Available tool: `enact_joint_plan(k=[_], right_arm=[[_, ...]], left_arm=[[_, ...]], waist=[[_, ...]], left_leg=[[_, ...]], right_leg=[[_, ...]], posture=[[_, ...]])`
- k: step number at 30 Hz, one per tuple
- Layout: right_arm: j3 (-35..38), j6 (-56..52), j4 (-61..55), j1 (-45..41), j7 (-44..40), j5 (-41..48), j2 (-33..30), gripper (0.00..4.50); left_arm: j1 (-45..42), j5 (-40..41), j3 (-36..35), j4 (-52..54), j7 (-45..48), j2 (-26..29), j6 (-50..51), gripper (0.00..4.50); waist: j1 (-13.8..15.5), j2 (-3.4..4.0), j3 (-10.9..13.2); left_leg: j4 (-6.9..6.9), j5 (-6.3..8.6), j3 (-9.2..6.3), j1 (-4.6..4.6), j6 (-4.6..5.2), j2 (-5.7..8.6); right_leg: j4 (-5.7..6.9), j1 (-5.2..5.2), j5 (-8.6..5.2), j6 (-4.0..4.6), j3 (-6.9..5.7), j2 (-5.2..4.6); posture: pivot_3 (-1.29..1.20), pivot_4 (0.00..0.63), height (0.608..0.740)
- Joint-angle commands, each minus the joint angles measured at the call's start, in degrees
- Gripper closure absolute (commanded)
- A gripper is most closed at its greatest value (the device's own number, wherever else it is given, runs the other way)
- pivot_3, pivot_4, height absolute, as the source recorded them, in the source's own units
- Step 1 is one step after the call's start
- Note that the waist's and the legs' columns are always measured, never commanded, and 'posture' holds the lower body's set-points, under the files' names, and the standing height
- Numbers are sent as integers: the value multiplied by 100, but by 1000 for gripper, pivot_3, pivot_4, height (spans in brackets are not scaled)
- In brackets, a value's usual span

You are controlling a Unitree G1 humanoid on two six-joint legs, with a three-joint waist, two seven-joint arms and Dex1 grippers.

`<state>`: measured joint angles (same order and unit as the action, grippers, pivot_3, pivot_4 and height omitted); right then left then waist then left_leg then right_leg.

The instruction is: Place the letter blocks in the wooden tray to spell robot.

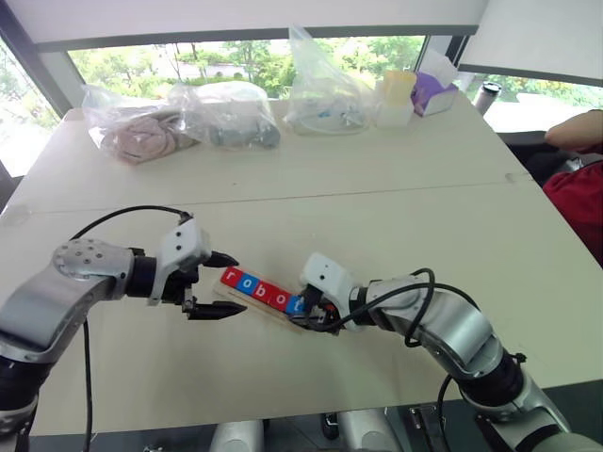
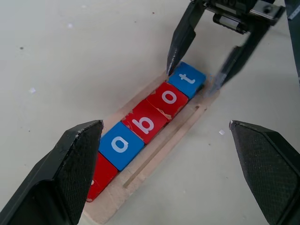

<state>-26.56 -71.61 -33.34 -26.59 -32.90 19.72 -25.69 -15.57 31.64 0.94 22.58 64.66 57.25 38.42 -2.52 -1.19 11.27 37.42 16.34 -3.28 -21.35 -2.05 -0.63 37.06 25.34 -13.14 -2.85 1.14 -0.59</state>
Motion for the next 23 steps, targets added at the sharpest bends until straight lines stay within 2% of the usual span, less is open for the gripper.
enact_joint_plan(k=[1,6,10,12,16,23], right_arm=[[122,154,-28,-181,71,25,69,343],[683,119,18,-395,174,203,329,343],[1132,63,-50,-494,106,412,287,343],[1294,144,-150,-453,47,448,89,343],[2231,941,17,215,-62,246,-803,343],[3948,1001,-814,1682,-1162,1508,-1671,343]], left_arm=[[-75,-62,-47,-10,-19,-18,-59,0],[-76,-119,-29,-73,-16,-68,-101,0],[-68,-142,-51,-72,-4,-96,-90,0],[-61,-137,-75,-91,10,-94,-96,0],[-92,57,-519,-453,-426,-449,21,0],[984,220,-1447,-334,-429,-194,228,0]], waist=[[-4,0,0],[-1,0,0],[6,0,0],[14,0,0],[68,-1,0],[-13,-2,-1]], left_leg=[[0,0,0,0,0,0],[0,0,-1,0,0,0],[0,0,-1,-1,0,0],[0,0,-2,-1,0,0],[1,0,0,-4,0,6],[-21,1,6,8,2,-9]], right_leg=[[0,0,0,0,0,0],[1,0,1,-1,-1,1],[1,0,1,-1,-1,0],[0,0,1,-1,-1,-1],[-7,-3,-1,-1,-2,-8],[-3,0,-1,-2,6,4]], posture=[[0,150,740],[0,150,740],[0,150,740],[0,150,740],[0,150,740],[0,150,740]])
